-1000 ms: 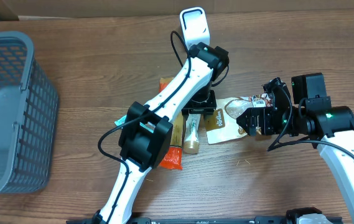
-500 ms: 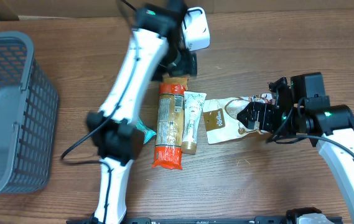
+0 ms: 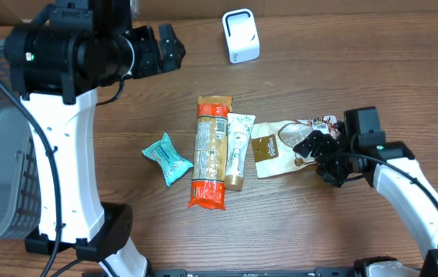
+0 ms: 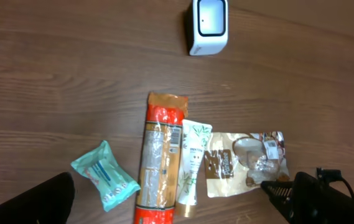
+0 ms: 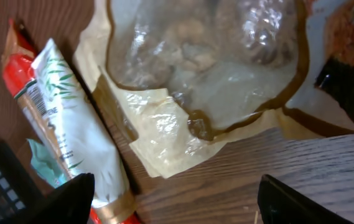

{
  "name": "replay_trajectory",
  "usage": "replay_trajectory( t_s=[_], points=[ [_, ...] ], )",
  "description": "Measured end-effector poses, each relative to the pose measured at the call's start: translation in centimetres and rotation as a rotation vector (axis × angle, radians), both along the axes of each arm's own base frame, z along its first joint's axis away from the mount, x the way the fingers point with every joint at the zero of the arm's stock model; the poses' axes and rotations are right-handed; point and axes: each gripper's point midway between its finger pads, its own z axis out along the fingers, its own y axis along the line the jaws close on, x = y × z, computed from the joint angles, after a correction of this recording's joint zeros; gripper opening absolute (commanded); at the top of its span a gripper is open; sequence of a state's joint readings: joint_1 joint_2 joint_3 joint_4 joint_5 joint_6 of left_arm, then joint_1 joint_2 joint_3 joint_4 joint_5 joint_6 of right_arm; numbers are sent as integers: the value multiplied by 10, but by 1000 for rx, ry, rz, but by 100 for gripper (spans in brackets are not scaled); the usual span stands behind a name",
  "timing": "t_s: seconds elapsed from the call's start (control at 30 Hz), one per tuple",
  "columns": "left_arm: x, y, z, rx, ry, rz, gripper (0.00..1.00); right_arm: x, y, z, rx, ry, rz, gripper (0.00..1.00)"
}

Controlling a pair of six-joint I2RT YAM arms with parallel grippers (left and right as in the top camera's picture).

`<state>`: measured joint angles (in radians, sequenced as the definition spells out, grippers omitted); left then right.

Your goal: Scan the item barcode

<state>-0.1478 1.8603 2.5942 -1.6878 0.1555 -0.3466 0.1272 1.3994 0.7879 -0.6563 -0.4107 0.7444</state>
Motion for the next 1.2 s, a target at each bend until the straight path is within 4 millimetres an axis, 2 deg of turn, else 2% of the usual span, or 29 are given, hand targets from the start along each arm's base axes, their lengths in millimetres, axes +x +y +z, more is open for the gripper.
replay_trajectory(
  t_s=[0.13,0.2,0.27,0.3,0.43,0.6,0.77,0.9,0.97,1.0,1.03,1.07,1.1,1.2],
  points=[
    [5,4,-5,31,4,9,100,-3,-1,-27,35,-1,-89,78],
    [8,5,-4,33,-6,12,100,-3,0,-34,49,-17,-114,75],
    [10,5,-3,35,-12,14,99,-2,-1,-40,53,-38,-133,70],
    [10,5,-4,37,-11,15,99,-1,-2,-42,51,-50,-145,63],
    [10,6,-4,38,-10,15,100,13,-7,-40,31,-120,-172,43],
    [10,6,-4,38,-10,15,100,26,-10,-34,-2,-204,-140,31],
    [10,6,-4,38,-10,15,99,32,-8,-29,-37,-295,-33,12],
    [10,5,-4,38,-10,14,100,32,-6,-28,-74,-347,66,5],
    [10,5,-4,38,-10,14,100,32,-7,-27,-95,-370,108,4],
    [10,5,-4,38,-11,14,100,33,-8,-27,-105,-382,129,10],
    [10,5,-4,38,-10,14,100,33,-10,-28,-115,-387,141,27],
    [10,5,-4,38,-10,15,100,33,-13,-28,-119,-391,150,50],
    [10,5,-4,38,-10,15,100,33,-17,-27,-115,-390,149,62],
    [10,5,-4,38,-11,14,99,35,-26,-24,-65,-387,110,73]
  ],
)
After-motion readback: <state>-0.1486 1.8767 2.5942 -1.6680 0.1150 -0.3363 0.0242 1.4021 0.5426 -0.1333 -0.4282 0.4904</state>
